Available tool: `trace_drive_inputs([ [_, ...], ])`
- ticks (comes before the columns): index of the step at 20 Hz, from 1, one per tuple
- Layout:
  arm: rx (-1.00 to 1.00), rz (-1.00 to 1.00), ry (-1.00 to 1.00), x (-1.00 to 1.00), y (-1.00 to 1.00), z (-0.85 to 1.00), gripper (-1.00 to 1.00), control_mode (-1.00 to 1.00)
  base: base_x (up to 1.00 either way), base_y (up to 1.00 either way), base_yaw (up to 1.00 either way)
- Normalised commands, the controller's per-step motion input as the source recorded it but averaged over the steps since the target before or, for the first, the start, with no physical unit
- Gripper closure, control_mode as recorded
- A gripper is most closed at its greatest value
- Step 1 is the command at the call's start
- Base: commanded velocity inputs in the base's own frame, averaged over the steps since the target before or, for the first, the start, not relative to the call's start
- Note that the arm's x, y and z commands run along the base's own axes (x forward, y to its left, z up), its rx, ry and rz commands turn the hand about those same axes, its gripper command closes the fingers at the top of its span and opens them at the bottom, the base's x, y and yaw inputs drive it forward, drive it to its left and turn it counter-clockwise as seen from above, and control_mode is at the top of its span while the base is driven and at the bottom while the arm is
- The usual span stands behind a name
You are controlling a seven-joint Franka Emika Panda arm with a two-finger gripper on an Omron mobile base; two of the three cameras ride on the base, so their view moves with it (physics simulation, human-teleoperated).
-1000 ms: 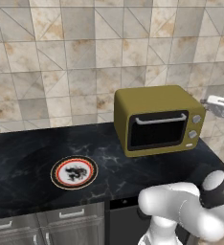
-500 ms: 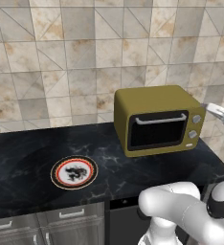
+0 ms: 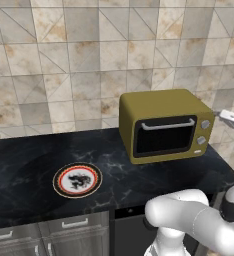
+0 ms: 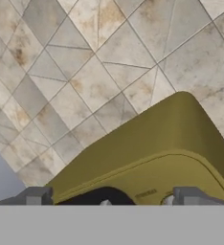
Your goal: Pull the toaster oven rack outwards. Pick up the baguette from the plate and place it on the toaster oven rack. Close the toaster oven door fully and set the temperature to the lowest setting.
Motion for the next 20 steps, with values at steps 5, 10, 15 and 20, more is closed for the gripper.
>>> trace_drive_inputs([
  [5, 0.02, 0.0, 0.08, 0.0, 0.0, -0.32, -1.0, -1.0, 0.0, 0.0, 0.0],
  [10, 0.02, 0.0, 0.03, 0.0, -0.01, -0.24, -1.0, -1.0, 0.0, 0.0, 0.0],
  [15, 0.06, -0.02, 0.06, 0.0, 0.0, -0.15, -1.0, -1.0, 0.0, 0.0, 0.0],
  [20, 0.08, -0.03, 0.08, 0.0, 0.0, -0.08, -1.0, -1.0, 0.0, 0.0, 0.0],
])
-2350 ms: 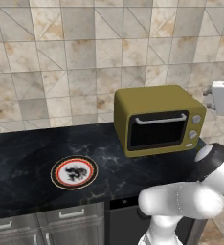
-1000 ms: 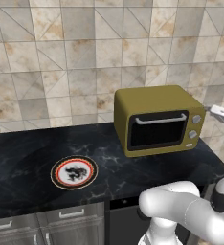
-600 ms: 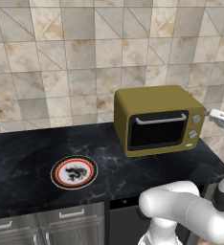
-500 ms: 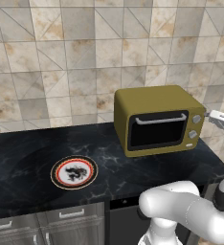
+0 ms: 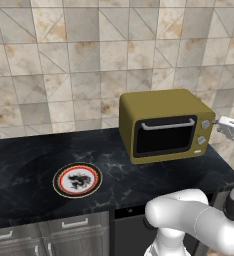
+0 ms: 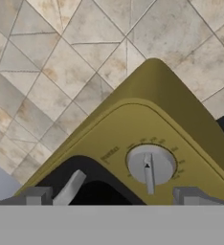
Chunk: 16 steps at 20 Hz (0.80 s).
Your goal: Pull the toaster oven rack outwards. Pick up the baguette from the plate and place it on the toaster oven rack. Close the toaster oven door fully and set the temperature to the lowest setting.
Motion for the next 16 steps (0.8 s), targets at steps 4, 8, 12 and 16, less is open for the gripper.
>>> trace_drive_inputs([
  [4, 0.08, -0.02, 0.06, 0.0, 0.0, -0.02, -1.0, -1.0, 0.0, 0.0, 0.0],
  [8, 0.05, -0.01, 0.04, 0.0, 0.0, -0.04, -1.0, -1.0, 0.0, 0.0, 0.0],
  [12, 0.02, 0.0, 0.0, 0.0, 0.0, -0.07, -1.0, -1.0, 0.0, 0.0, 0.0],
  [16, 0.0, 0.0, 0.0, 0.0, 0.0, -0.04, -1.0, -1.0, 0.0, 0.0, 0.0],
])
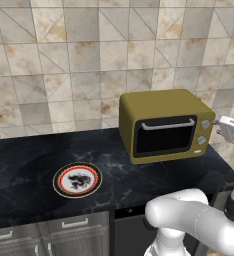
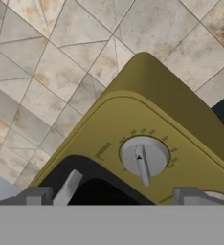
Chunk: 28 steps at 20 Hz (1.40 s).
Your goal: Pull the toaster oven rack outwards. Pick up the baguette from the plate and place it on the toaster oven rack. Close the toaster oven door fully and set the temperature to the lowest setting.
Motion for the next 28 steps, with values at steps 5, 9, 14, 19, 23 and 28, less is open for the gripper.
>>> trace_drive_inputs([
  [5, 0.0, 0.0, 0.0, 0.05, 0.02, 0.0, -1.0, -1.0, 0.0, 0.0, 0.0],
  [9, 0.01, 0.0, 0.0, 0.13, 0.0, -0.01, -1.0, -1.0, 0.0, 0.0, 0.0],
  [14, 0.01, 0.0, 0.0, 0.14, 0.0, -0.11, -1.0, -1.0, 0.0, 0.0, 0.0],
  [19, 0.0, 0.0, 0.0, 0.1, 0.0, -0.07, -1.0, -1.0, 0.0, 0.0, 0.0],
  [23, 0.0, 0.0, 0.0, 0.13, 0.0, -0.01, -1.0, -1.0, 0.0, 0.0, 0.0],
  [28, 0.0, 0.0, 0.0, 0.13, 0.0, -0.04, -1.0, -1.0, 0.0, 0.0, 0.0],
])
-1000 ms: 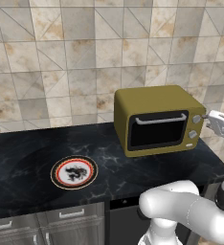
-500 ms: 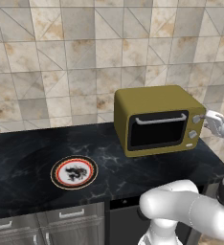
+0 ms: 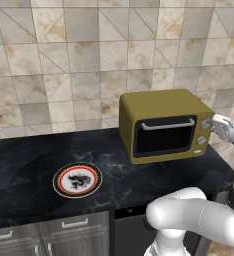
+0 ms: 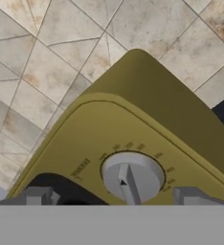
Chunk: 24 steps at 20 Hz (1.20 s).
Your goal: Pull the toaster oven rack outwards. Pick up the baguette from the plate and place it on the toaster oven rack. Close the toaster oven door fully and set the temperature to the lowest setting.
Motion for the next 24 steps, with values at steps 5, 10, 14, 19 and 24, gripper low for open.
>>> trace_drive_inputs([
  [5, 0.0, 0.0, 0.0, 0.06, 0.0, -0.08, -1.0, -1.0, 0.0, 0.0, 0.0],
  [10, 0.0, 0.0, 0.0, 0.08, 0.0, -0.08, -1.0, -1.0, 0.0, 0.0, 0.0],
  [14, 0.0, 0.0, 0.0, 0.15, 0.0, -0.01, -1.0, -1.0, 0.0, 0.0, 0.0],
  [19, 0.02, 0.0, 0.0, 0.17, 0.0, -0.01, -1.0, -1.0, 0.0, 0.0, 0.0],
  [24, 0.02, 0.0, 0.0, 0.13, 0.0, -0.04, -1.0, -1.0, 0.0, 0.0, 0.0],
])
